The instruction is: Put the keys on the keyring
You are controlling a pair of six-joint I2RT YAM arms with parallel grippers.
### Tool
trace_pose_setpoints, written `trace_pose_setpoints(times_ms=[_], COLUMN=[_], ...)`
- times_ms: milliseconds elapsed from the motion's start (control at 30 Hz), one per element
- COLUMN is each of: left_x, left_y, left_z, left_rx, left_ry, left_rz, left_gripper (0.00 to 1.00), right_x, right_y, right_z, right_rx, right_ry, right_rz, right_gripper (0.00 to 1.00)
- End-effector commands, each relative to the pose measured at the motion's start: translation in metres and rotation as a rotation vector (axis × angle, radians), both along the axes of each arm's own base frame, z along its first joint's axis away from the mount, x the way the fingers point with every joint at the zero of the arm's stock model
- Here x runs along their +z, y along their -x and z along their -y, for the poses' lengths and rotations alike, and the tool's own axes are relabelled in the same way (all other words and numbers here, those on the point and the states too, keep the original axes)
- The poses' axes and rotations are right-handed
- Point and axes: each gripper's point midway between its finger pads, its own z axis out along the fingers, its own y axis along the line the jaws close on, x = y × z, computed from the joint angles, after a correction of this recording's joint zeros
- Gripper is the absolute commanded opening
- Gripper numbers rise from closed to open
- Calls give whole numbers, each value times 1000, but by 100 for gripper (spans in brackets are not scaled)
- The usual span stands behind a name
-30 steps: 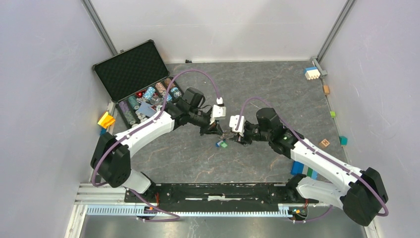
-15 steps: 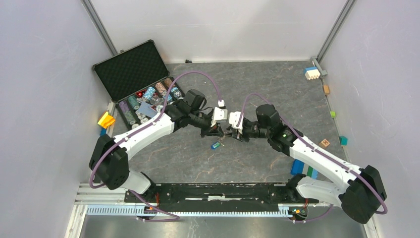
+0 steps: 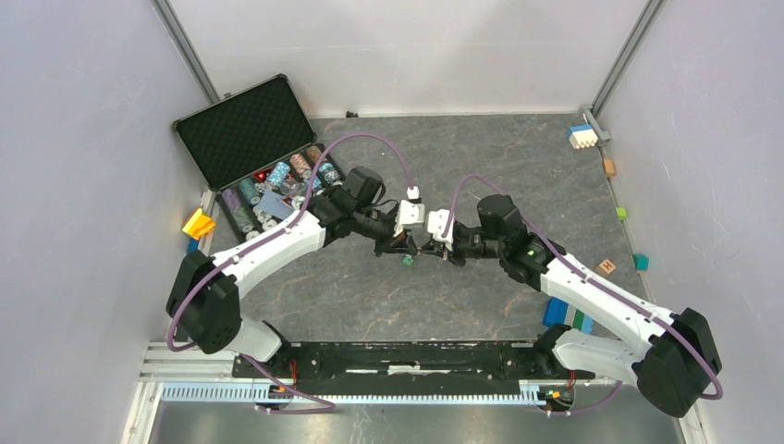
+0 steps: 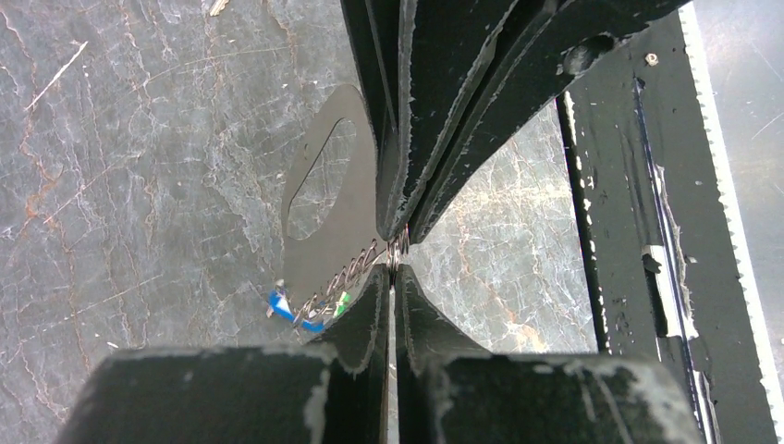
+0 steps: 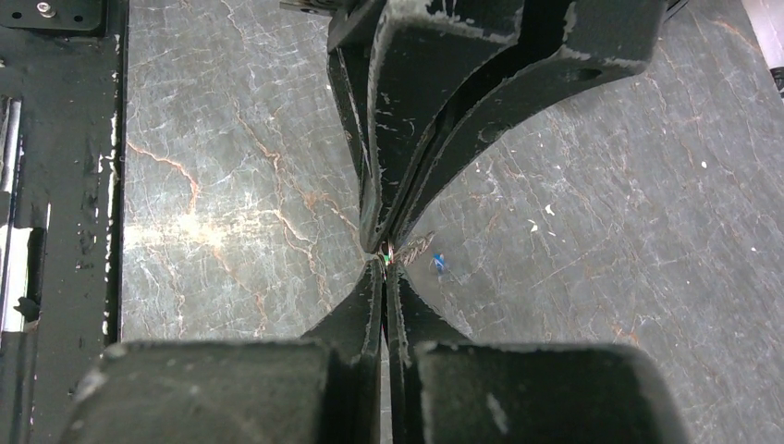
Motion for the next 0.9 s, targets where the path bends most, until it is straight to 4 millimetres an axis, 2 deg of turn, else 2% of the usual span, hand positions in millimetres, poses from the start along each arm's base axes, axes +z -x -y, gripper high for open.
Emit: trace_pose_setpoints(times_ms=[0,300,600,700,867], left_x=[4,-6,-3,0,2], left_y=[-2,5,4,4,9], left_z=[4,3,5,6,5], left_rx=[-22,-125,-163,-169,-197], left_ry=[17,-9,33,49,76], left_rz=[31,-5,-21,-30,-25], left_gripper=[2,2,2,2,2], right_x=[28,31,28,26,29], right_y=[-4,4,22,21,8], right_z=[-1,8,10,12,16], right_rx=[13,36,123,115,27], right_ry=[-44,-23,-16,-12,-11], right_rz=[76,101,103,109,127], right_gripper=[0,0,0,0,0])
